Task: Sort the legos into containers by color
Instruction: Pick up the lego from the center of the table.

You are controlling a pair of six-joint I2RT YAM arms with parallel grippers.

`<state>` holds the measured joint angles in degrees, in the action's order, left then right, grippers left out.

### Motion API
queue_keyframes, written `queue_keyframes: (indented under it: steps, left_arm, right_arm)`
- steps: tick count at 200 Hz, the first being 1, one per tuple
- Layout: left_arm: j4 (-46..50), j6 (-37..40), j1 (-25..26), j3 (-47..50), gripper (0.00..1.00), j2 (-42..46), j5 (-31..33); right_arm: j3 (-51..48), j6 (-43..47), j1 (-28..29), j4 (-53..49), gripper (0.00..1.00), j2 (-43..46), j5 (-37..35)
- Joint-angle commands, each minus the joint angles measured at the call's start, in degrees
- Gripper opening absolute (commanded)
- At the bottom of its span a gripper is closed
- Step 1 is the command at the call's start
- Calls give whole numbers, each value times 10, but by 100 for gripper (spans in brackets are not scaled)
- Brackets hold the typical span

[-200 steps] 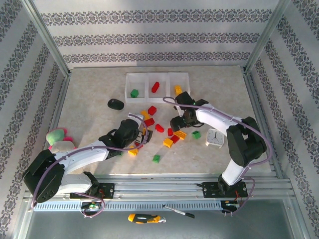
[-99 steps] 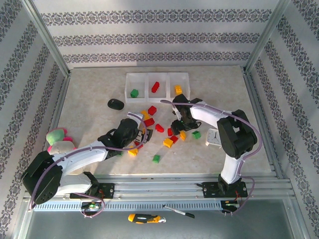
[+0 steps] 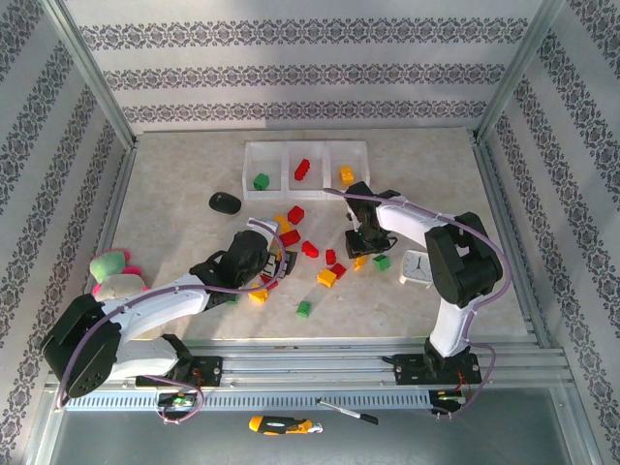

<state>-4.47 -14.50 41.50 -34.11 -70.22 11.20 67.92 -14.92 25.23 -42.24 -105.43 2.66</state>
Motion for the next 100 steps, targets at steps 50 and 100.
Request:
queue_keyframes:
  steps: [50, 100]
  left_arm:
    - [-13, -16, -6, 8, 99, 15, 10]
    - [-13, -10, -6, 10, 99, 17, 5]
  right_arm:
    - [-3, -63, 10, -7, 16, 61, -21]
    - [50, -66, 9, 35, 17, 82, -66]
